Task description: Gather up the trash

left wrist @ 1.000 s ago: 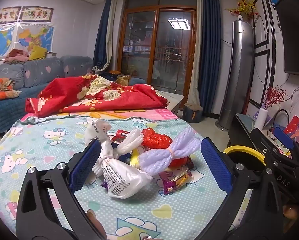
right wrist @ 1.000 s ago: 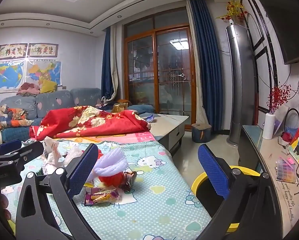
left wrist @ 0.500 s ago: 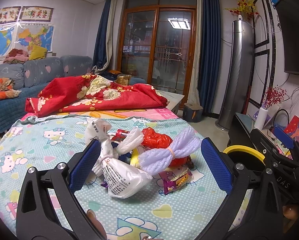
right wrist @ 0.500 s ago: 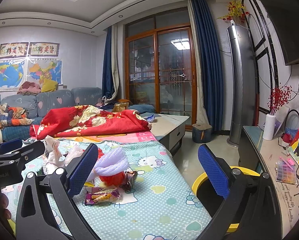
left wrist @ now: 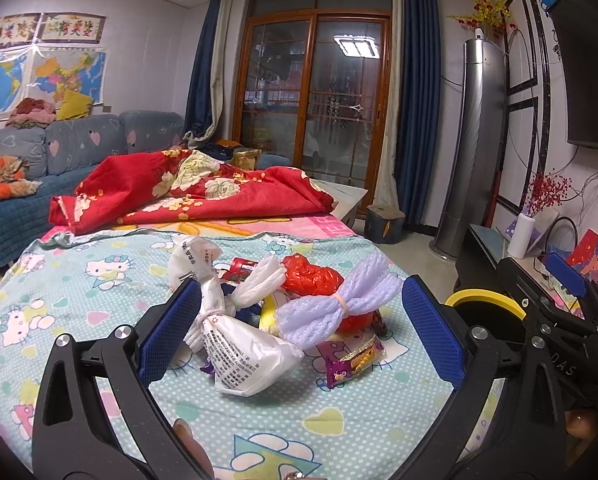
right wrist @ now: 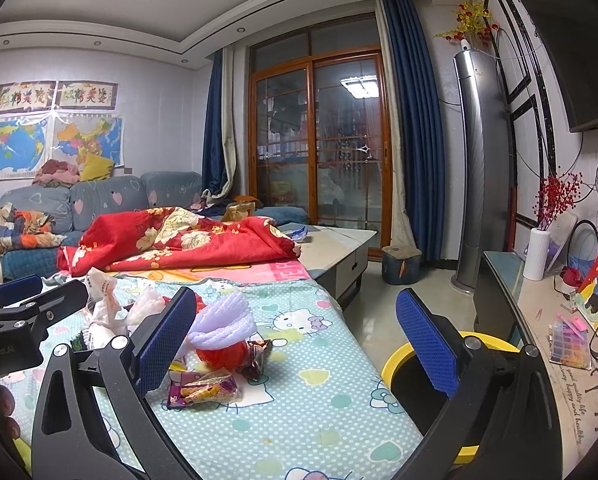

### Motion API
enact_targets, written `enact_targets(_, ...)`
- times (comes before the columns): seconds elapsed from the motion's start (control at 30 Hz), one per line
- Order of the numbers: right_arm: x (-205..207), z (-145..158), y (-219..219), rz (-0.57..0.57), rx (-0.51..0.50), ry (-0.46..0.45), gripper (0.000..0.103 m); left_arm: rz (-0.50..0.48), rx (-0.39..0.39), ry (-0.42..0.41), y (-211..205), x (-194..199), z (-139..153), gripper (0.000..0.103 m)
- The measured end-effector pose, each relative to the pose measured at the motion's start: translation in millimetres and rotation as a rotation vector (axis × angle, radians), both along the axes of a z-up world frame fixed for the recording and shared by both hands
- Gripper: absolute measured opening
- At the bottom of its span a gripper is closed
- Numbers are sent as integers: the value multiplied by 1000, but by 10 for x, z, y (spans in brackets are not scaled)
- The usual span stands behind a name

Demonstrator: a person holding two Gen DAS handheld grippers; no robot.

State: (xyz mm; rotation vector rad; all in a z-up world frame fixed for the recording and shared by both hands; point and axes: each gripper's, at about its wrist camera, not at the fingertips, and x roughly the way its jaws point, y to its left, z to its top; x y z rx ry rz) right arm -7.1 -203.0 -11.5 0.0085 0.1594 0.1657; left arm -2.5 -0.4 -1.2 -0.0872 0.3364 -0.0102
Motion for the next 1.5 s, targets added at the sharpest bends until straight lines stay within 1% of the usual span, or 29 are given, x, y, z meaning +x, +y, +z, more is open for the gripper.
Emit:
enact_targets(0.7, 6, -8, 7, 1, -1, 3, 97, -1, -1, 5, 0, 6, -8, 92)
enact_targets(0.93, 26, -58, -27, 13, 14, 20, 97, -36, 0, 48, -15, 78, -84, 92)
enact_targets(1.1, 113, -82, -89, 20, 40, 61, 97, -32, 2, 82, 9, 170, -131, 92)
enact_targets(1.27, 258, -63, -78, 43, 44, 115, 97, 26, -7, 92, 172, 295, -107, 92)
enact_targets(1.4, 386, -76, 16, 79, 24, 149, 97, 94, -15, 92, 367, 415, -73, 92)
enact_targets(1.5, 506, -60, 100, 110, 33, 184, 97, 136, -25, 103, 538, 509, -64, 92)
